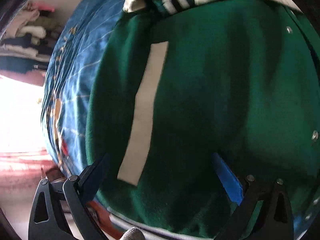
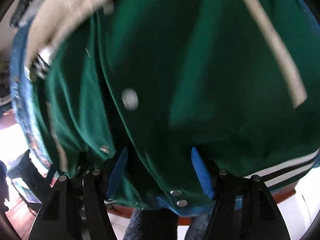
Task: Fold large clothes
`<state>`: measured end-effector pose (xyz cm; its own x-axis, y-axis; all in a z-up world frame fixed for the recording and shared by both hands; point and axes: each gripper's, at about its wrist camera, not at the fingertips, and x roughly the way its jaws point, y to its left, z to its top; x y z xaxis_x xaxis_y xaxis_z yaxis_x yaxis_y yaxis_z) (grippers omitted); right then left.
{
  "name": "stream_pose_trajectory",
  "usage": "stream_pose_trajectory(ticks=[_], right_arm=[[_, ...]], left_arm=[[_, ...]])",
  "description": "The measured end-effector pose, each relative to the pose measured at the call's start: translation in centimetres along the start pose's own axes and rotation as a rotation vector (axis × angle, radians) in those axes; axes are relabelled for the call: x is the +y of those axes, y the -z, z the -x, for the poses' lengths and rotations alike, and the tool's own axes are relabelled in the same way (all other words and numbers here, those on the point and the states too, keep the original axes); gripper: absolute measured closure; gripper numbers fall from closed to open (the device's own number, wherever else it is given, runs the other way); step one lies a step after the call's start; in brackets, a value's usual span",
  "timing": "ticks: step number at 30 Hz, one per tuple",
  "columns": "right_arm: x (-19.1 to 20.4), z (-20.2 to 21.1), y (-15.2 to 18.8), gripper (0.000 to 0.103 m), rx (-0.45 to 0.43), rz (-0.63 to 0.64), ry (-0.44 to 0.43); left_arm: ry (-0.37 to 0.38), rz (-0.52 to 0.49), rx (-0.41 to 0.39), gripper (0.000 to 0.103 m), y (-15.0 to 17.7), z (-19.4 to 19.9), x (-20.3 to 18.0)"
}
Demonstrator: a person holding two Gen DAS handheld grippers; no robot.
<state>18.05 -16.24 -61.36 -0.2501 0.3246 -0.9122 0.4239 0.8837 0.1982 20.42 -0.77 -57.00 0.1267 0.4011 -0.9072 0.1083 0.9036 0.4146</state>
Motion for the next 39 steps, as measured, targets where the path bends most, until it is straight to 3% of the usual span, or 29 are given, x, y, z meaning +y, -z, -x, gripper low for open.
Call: stream_pose_trajectory(ticks=[1,2,3,4,6,10,15,17,18,19,20,21,22,23,25,28,32,37,39], right_arm=[[0.3,-0.8,0.7,0.039,-0.011,0.0,0.029],[0.6,-1.0,1.3,0.05,-0.055,0.007,0.063],[0.4,-1.1,1.9,0.071,-0.091,-0.003,0.118],[0.5,-1.3,2.1,0.081,-0.107,-0.013,0.124],[-0.1,-0.9,3.0,0.09,-0.121,-0.04,0.104],[0.3,0.7,5.1,0.093,-0.119,-0.01,0.022],[2.9,2.1,7.2,0.093,-0.079,0.022,-0.091],[4.0,0.1,7.4,0.091,-0.015,0.074,-0.089],[4.1,-0.9,7.1,0.087,0.009,0.086,-0.073],[4.0,-1.6,6.5,0.076,0.039,0.081,-0.08],[3.0,-1.7,6.3,0.068,0.077,0.038,-0.159],[2.0,-1.2,6.2,0.051,0.085,-0.013,-0.25],[0.3,0.0,6.2,0.042,0.074,-0.054,-0.335],[-0.5,0.9,6.2,0.041,0.055,-0.069,-0.357],[-2.3,2.6,6.8,0.041,0.012,-0.068,-0.336],[-4.5,2.9,6.5,0.041,0.017,-0.059,-0.247],[-5.2,4.8,1.9,0.041,-0.006,-0.084,-0.291],[-1.7,13.3,-6.5,0.041,-0.164,-0.008,-0.414],[0.2,15.4,-10.4,0.043,-0.209,0.029,-0.454]], left_arm=[[-0.007,-0.011,-0.028,0.0,0.0,0.0,-0.2],[-0.013,-0.014,-0.035,0.0,-0.2,0.0,-0.3],[-0.019,-0.015,-0.037,0.0,-0.3,-0.1,-0.4],[-0.021,-0.006,-0.039,0.0,-0.5,-0.2,-0.5],[-0.013,0.027,-0.049,0.0,-0.6,-0.4,-0.3],[0.057,0.089,-0.02,0.0,-1.2,-1.1,0.7],[0.166,0.101,0.043,0.0,-1.8,-1.6,2.5],[0.168,0.098,0.056,0.0,-1.9,-1.6,3.0],[0.163,0.088,0.059,0.0,-2.0,-1.5,3.2],[0.154,0.077,0.06,0.0,-2.1,-1.2,3.4],[0.147,0.07,0.06,0.0,-2.2,-0.9,3.6],[0.146,0.068,0.054,0.0,-2.3,-0.6,4.0],[0.145,0.07,0.044,0.0,-2.4,-0.1,4.4],[0.14,0.074,0.032,0.0,-2.5,0.4,4.7],[0.135,0.085,0.025,0.0,-2.6,1.0,5.1],[0.132,0.113,0.028,0.0,-3.9,1.9,5.8],[0.154,0.18,-0.067,0.0,-9.3,5.1,7.3],[0.134,0.228,-0.215,0.0,-20.5,8.2,7.4],[0.126,0.235,-0.231,0.0,-24.5,7.9,7.2]])
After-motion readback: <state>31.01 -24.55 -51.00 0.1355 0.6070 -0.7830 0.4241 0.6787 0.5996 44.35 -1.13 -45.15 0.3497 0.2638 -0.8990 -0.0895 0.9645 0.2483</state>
